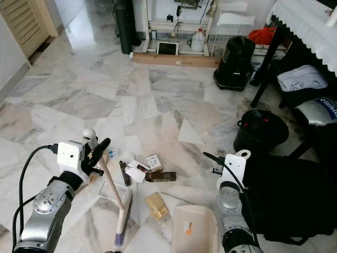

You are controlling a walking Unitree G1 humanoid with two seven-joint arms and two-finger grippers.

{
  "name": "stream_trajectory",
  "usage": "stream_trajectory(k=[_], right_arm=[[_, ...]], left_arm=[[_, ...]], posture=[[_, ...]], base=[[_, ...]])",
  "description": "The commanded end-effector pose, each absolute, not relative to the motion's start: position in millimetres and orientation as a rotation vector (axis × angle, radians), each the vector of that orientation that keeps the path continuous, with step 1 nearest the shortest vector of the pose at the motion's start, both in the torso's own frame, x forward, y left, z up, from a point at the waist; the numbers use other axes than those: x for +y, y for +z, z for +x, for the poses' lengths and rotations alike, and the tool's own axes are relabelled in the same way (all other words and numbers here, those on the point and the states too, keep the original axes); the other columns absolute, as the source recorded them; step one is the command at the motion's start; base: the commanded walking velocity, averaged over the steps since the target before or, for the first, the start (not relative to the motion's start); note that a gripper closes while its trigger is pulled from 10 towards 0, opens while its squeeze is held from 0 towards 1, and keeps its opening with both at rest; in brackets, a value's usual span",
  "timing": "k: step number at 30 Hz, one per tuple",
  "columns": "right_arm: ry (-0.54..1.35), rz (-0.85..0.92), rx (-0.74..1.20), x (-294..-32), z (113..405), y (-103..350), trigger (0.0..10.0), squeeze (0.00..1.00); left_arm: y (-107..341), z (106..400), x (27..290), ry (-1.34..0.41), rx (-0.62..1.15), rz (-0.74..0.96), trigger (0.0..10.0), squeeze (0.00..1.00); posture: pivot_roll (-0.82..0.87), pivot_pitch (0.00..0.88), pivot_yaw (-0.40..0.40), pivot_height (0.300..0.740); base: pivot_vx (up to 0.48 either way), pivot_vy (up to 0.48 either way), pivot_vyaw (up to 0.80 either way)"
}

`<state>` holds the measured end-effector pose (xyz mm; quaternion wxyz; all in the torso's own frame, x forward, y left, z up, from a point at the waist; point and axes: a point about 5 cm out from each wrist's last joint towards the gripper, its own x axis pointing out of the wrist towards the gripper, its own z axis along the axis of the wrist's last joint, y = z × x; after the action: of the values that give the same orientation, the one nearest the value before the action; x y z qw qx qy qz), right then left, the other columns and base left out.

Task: Sweep floor

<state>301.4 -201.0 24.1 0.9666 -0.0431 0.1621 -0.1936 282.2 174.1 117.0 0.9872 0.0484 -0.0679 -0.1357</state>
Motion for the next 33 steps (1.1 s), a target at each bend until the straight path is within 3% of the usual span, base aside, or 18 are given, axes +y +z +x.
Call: stream_trajectory(k=[1,9,17,33], right_arm=[[-0.345,-0.131,0.605,-195.5,270.2,-19.3,10.0,0.0],[-0.364,-0.128,0.615,-201.9,274.2,-15.2,10.0,0.0],[-0.417,-0.126,0.292,-208.1,299.9,28.4,10.0,0.0],[-0.454,-0.094,0.038,-211.8,309.1,62.0,10.0,0.0]], left_arm=[[117.9,281.9,176.0,-0.275,-0.136,0.099,10.0,0.0],[117.8,282.1,176.0,-0.273,-0.137,0.099,10.0,0.0],[118.3,282.4,176.6,-0.27,-0.14,0.096,10.0,0.0],[119.0,282.8,176.5,-0.273,-0.144,0.09,10.0,0.0]], posture=[[0.08,0.138,-0.002,0.74],[0.08,0.139,-0.003,0.74],[0.08,0.14,0.002,0.74],[0.08,0.141,0.003,0.74]], base=[[0.0,0.0,0.0],[0.0,0.0,0.0],[0.0,0.0,0.0],[0.0,0.0,0.0]])
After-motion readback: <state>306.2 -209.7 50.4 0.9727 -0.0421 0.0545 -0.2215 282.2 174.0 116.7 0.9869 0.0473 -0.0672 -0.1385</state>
